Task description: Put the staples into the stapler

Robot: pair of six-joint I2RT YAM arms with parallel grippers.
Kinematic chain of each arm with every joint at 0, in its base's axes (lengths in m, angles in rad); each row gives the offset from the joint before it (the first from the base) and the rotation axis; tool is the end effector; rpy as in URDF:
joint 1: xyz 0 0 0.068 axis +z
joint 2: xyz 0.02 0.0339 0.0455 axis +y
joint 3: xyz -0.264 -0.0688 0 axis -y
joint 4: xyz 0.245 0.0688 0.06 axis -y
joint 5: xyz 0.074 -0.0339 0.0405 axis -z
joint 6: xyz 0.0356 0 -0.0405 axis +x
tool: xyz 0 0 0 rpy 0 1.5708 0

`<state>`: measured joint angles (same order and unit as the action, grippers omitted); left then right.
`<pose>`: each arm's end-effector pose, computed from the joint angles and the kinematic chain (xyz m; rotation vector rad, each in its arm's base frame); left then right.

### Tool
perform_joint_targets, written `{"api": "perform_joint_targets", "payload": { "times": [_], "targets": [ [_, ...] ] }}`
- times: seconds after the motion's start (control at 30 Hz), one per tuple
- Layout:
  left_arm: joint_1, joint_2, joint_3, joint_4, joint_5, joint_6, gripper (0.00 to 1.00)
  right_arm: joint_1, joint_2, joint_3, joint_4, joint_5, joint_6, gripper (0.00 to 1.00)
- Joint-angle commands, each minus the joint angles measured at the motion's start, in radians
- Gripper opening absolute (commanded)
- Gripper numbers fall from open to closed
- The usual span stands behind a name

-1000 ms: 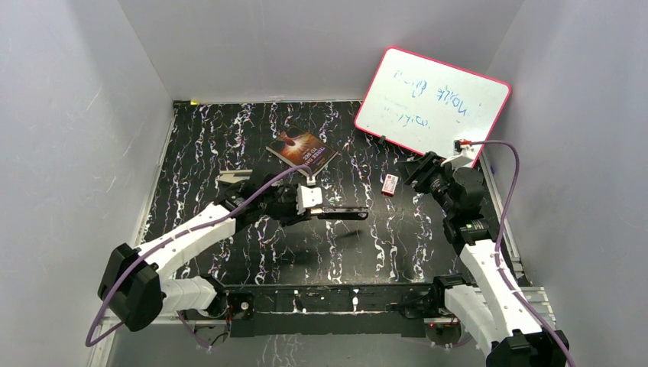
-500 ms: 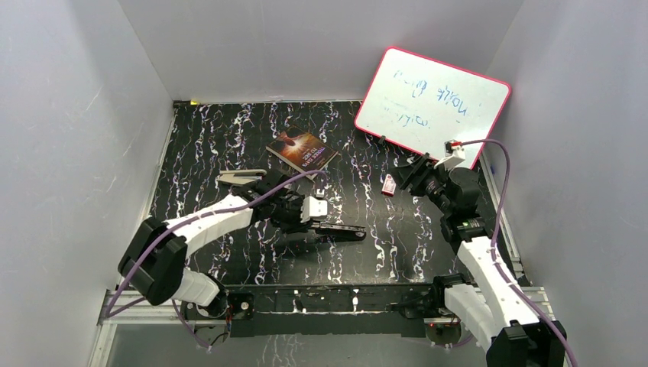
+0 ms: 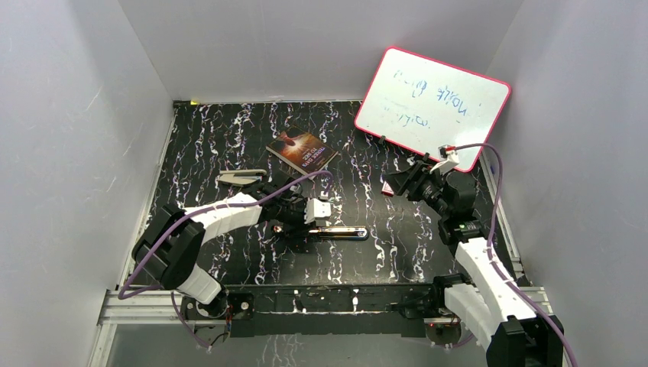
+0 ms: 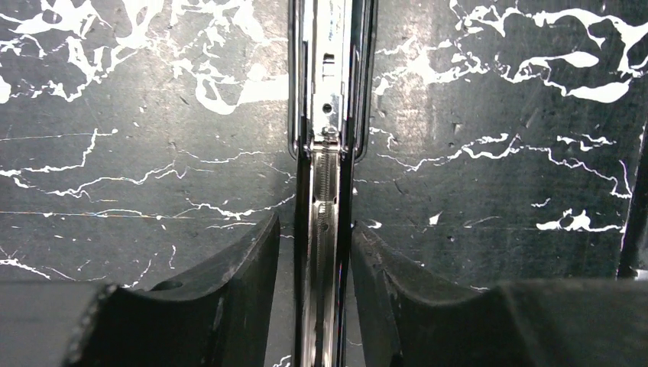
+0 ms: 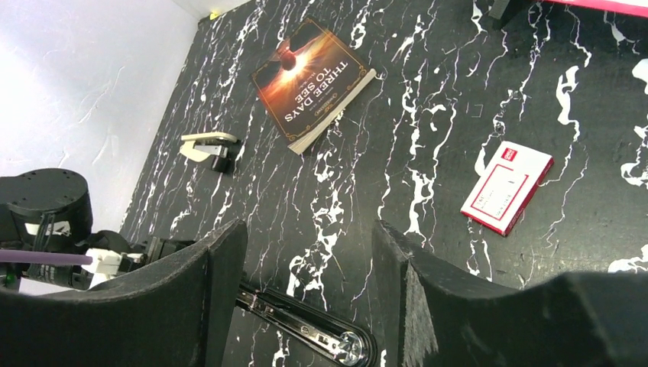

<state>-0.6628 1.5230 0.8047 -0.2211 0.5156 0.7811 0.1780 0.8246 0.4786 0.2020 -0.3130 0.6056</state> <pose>0.2204 -0.1943 0.1764 1.7578 1.6806 -0.5910 0.1933 0.0459 0.2652 0.1390 1.7771 0.8412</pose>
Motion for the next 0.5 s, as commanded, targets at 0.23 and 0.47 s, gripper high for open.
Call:
{"api": "perform_joint_targets", "payload": {
  "times": [0.23, 0.47],
  "targets": [
    [0.004, -0.072, -0.004, 0.047, 0.018, -0.05, 0.46, -0.001, 0.008, -0.068, 0.205, 0.02, 0.001, 0.73],
    [0.04, -0.327, -0.087, 0.347, -0.046, -0.395, 0.69, 0.018, 0.135, 0.003, 0.19, -0.269, -0.176, 0.78]
  ]
}}
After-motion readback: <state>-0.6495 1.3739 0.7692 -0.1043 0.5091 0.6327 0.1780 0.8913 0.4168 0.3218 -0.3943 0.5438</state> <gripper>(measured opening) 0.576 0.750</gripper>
